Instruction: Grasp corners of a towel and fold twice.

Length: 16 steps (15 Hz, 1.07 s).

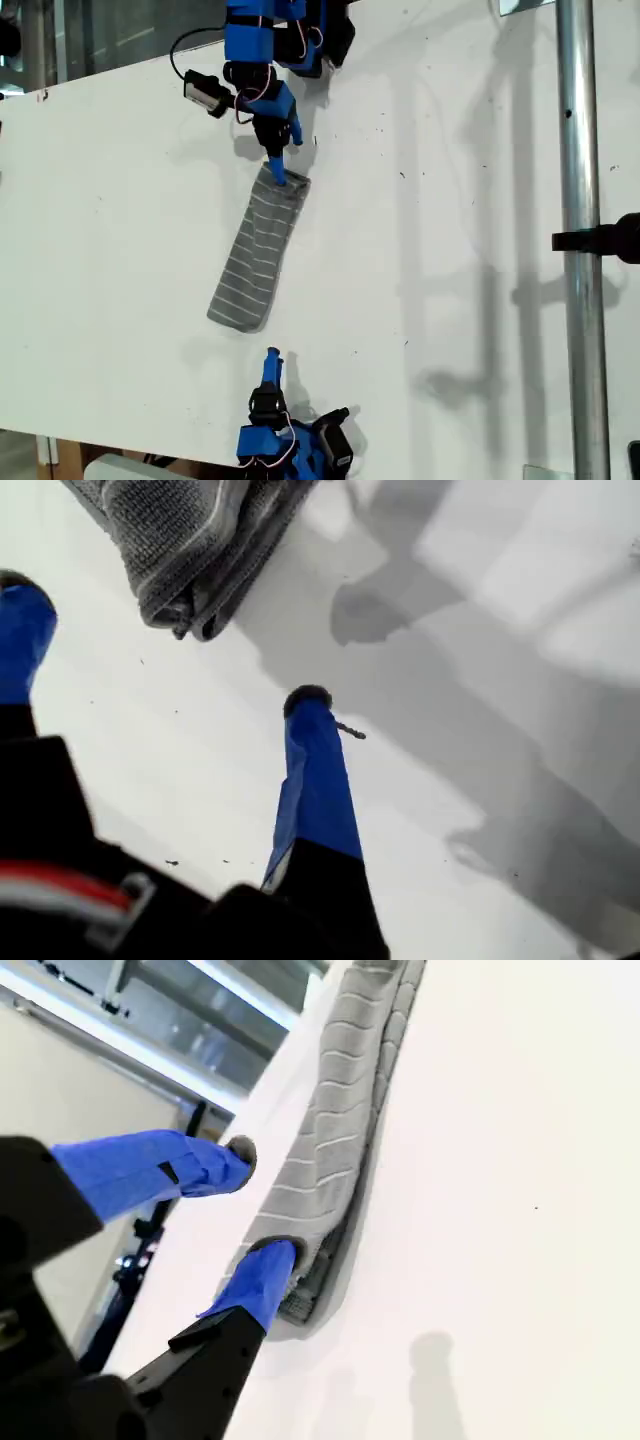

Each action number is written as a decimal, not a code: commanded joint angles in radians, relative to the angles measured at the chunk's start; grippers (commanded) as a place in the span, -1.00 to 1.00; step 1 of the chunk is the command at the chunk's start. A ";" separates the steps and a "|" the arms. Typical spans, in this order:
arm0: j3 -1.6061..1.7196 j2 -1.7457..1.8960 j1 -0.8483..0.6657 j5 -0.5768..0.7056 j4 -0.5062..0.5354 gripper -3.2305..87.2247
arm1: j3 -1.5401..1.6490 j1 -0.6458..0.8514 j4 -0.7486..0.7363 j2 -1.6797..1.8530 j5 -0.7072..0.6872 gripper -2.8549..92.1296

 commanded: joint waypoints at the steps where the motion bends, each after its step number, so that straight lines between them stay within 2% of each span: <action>1: -0.009 0.006 0.020 -0.018 0.009 -0.62 | -0.158 0.008 -0.137 -0.287 -0.015 0.02; 2: -0.009 0.006 0.021 -0.023 0.018 -0.62 | -0.202 0.012 -0.221 -0.403 -0.015 0.02; 5: -0.020 0.006 0.043 -0.037 0.057 -0.62 | -0.385 0.051 -0.327 -0.660 -0.051 0.02; 6: -0.023 0.006 0.051 -0.040 0.064 -0.62 | -0.399 0.061 -0.420 -0.703 -0.083 -0.02; 8: -0.025 0.006 0.060 -0.046 0.074 -0.62 | -0.428 0.109 -0.508 -0.744 -0.141 -0.13; 9: -0.028 0.006 0.063 -0.046 0.075 -0.63 | -0.449 0.133 -0.522 -0.755 -0.199 -0.31; 10: -0.029 0.006 0.064 -0.048 0.080 -0.64 | -0.494 0.164 -0.459 -0.773 -0.212 -0.77; 11: -0.035 0.006 0.067 -0.049 0.086 -0.65 | -0.523 0.184 -0.414 -0.787 -0.255 -0.88; 14: -0.043 0.006 0.069 -0.057 0.121 -0.66 | -0.509 0.155 -0.290 -0.736 -0.327 -0.94; 16: -0.038 0.006 0.067 -0.052 0.124 -0.66 | -0.465 0.078 -0.201 -0.637 -0.328 -0.94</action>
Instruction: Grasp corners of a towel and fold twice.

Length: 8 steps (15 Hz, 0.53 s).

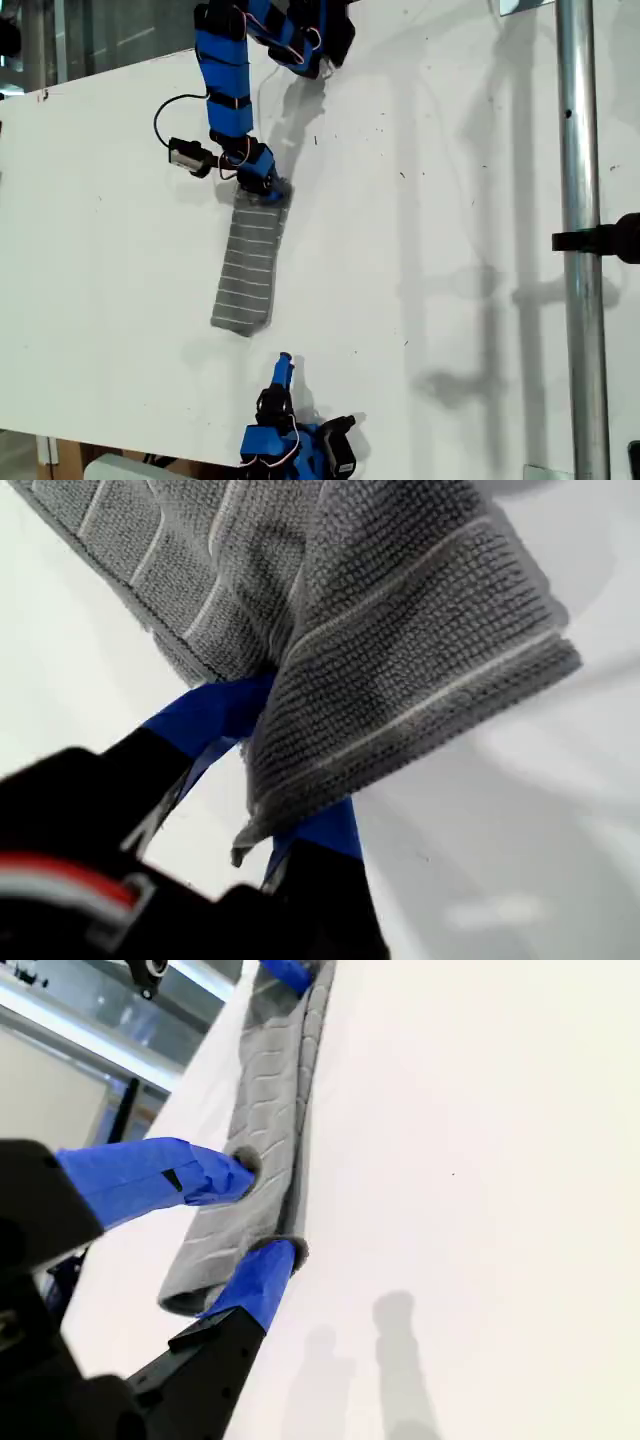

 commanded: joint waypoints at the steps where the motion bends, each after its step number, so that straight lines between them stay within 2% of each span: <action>1: -0.041 0.006 0.003 0.003 0.003 -0.66 | 0.000 -0.104 0.164 0.164 0.008 -0.94; 5: -0.049 0.006 0.006 0.020 -0.003 -0.66 | 0.063 -0.285 0.635 0.532 0.204 -0.94; 8: -0.046 0.006 0.017 0.025 -0.009 -0.66 | -0.135 -0.400 0.907 0.558 0.285 -0.94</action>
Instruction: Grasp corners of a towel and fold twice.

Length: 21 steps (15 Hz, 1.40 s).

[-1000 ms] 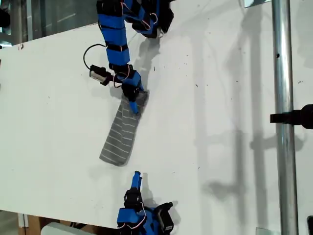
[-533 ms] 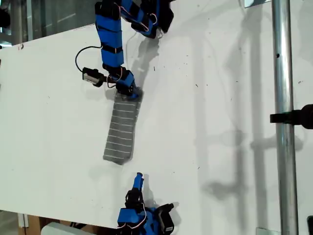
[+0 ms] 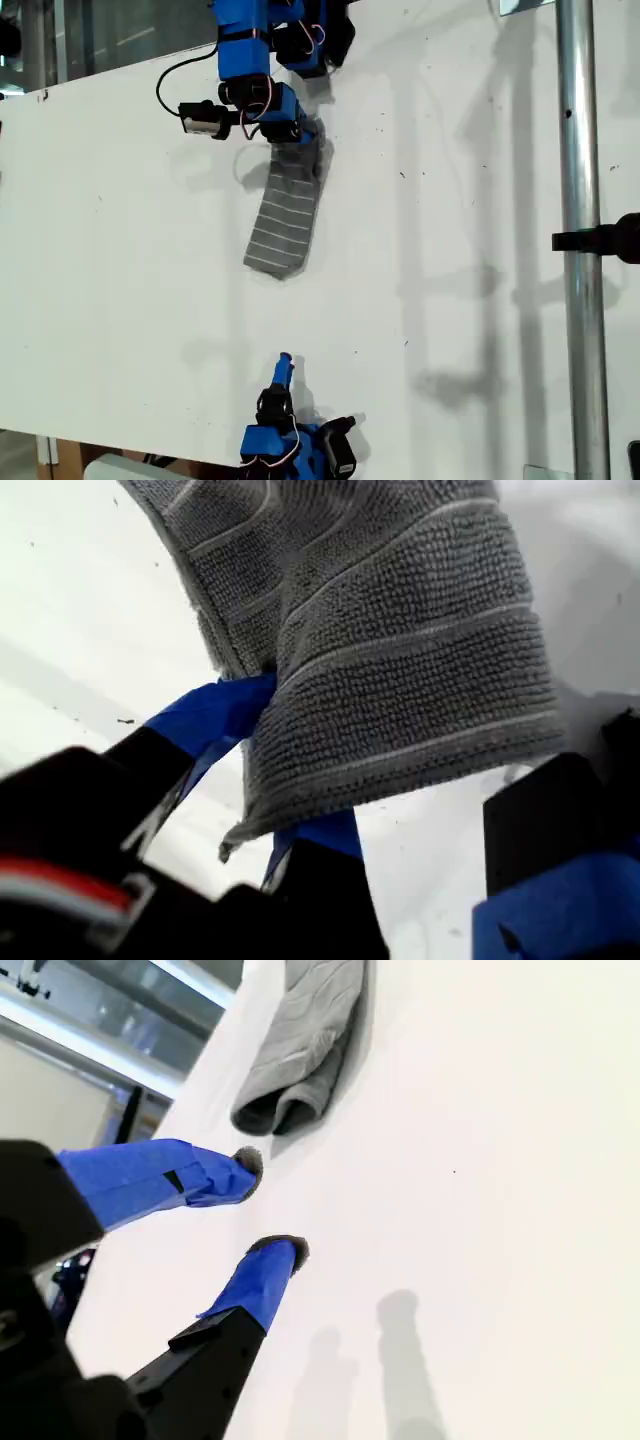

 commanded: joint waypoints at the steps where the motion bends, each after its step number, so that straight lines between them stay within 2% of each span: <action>1: -0.048 0.006 0.026 -0.002 -0.009 -0.66 | -0.256 -0.044 0.083 -0.032 -0.023 -0.94; 3: -0.046 0.006 0.028 -0.002 -0.017 -0.66 | -0.345 0.014 -0.225 -0.123 -0.183 -0.94; 4: -0.046 0.006 0.028 -0.002 -0.018 -0.66 | -0.426 0.043 -0.321 -0.242 -0.244 -0.94; 7: -0.041 0.006 0.032 -0.006 -0.011 -0.66 | -0.640 0.083 -0.505 -0.508 -0.348 -0.94; 10: -0.028 0.006 0.028 -0.009 -0.020 -0.66 | -0.663 0.135 -0.653 -0.635 -0.385 -0.94; 11: -0.026 0.006 0.026 -0.006 -0.028 -0.66 | -0.660 0.141 -0.699 -0.687 -0.377 -0.87; 12: -0.026 0.006 0.026 -0.005 -0.029 -0.66 | -0.664 0.153 -0.738 -0.730 -0.383 -0.42; 13: -0.026 0.006 0.025 -0.005 -0.031 -0.66 | -0.681 0.178 -0.747 -0.738 -0.396 -0.15; 14: -0.023 0.006 0.025 -0.008 -0.032 -0.66 | -0.683 0.210 -0.773 -0.712 -0.411 -0.31; 15: -0.021 0.006 0.025 -0.009 -0.035 -0.66 | -0.698 0.247 -0.802 -0.675 -0.446 -0.59; 16: -0.018 0.006 0.026 -0.009 -0.038 -0.66 | -0.735 0.288 -0.788 -0.635 -0.477 -0.73; 18: -0.003 0.006 0.023 -0.005 -0.048 -0.66 | -0.739 0.374 -0.724 -0.485 -0.483 -0.73; 20: 0.028 0.006 0.020 -0.006 -0.051 -0.66 | -0.641 0.420 -0.483 -0.341 -0.483 -0.81; 21: 0.048 0.006 0.018 -0.037 -0.052 -0.66 | -0.474 0.414 -0.419 -0.204 -0.454 -0.81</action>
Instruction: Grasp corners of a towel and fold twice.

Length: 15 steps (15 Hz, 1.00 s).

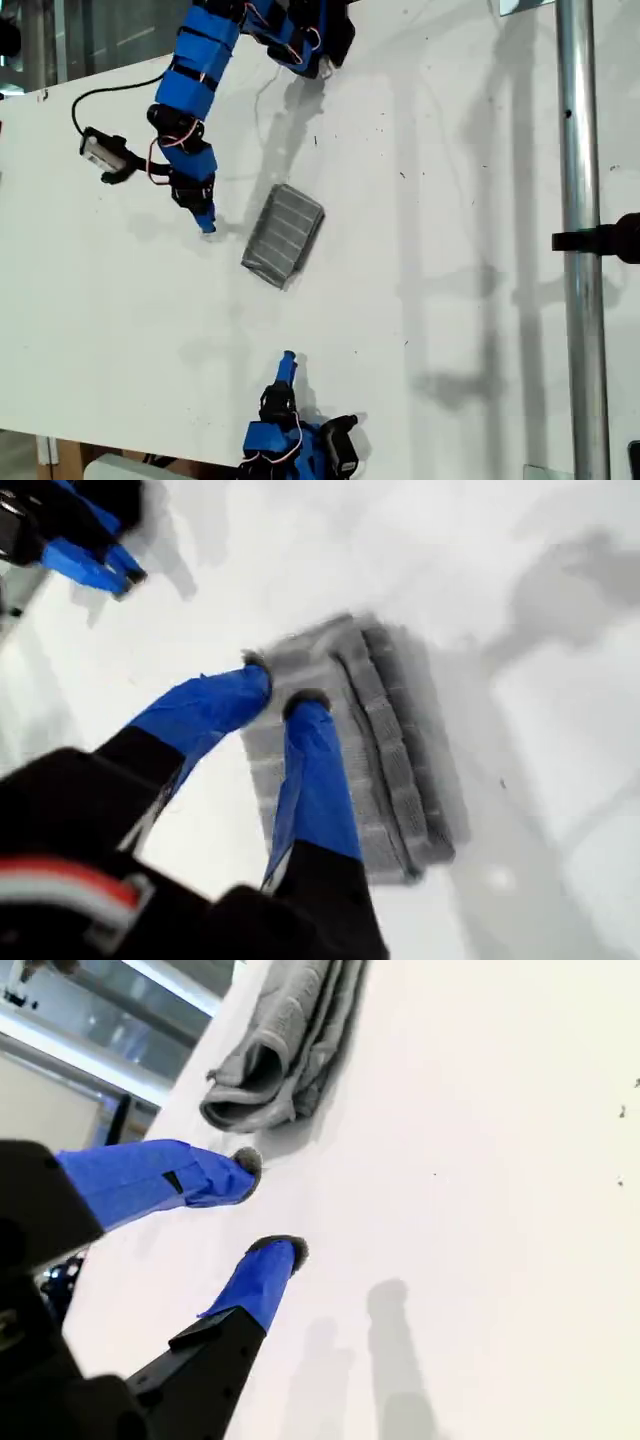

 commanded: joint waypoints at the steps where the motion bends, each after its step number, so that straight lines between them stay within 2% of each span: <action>1: 0.021 0.005 -0.002 -0.048 -0.021 -0.66 | 0.360 -0.029 0.083 0.376 0.046 -0.86; 2: 0.049 0.005 0.003 -0.089 -0.018 -0.66 | 0.592 -0.064 0.095 0.589 0.109 -0.88; 4: 0.055 0.005 0.011 -0.146 0.018 -0.63 | 0.996 -0.133 0.232 1.106 0.282 -0.94; 5: 0.058 0.005 0.011 -0.176 0.043 -0.62 | 1.109 -0.175 0.336 1.327 0.348 -0.94; 6: 0.069 0.005 0.011 -0.281 0.055 -0.62 | 1.189 -0.207 0.396 1.499 0.387 -0.94; 7: 0.078 0.005 0.020 -0.321 0.071 -0.61 | 1.243 -0.232 0.379 1.500 0.453 -0.94; 8: 0.078 0.005 0.043 -0.281 0.094 -0.62 | 1.281 -0.259 0.400 1.500 0.552 -0.94; 9: 0.078 0.005 0.069 -0.179 0.094 -0.64 | 1.279 -0.255 0.422 1.499 0.555 -0.94; 10: 0.078 0.005 0.072 -0.114 0.095 -0.64 | 1.278 -0.225 0.439 1.505 0.581 -0.74; 11: 0.078 0.005 0.089 -0.097 0.095 -0.65 | 1.278 -0.175 0.446 1.505 0.545 -0.69; 12: 0.078 0.005 0.089 0.044 0.097 -0.66 | 1.278 -0.126 0.460 1.505 0.433 -0.69; 13: 0.078 0.005 0.087 0.239 0.095 -0.66 | 1.278 -0.092 0.462 1.505 0.442 -0.69; 15: 0.080 0.005 0.086 0.244 0.092 -0.66 | 1.278 -0.048 0.462 1.505 0.442 -0.69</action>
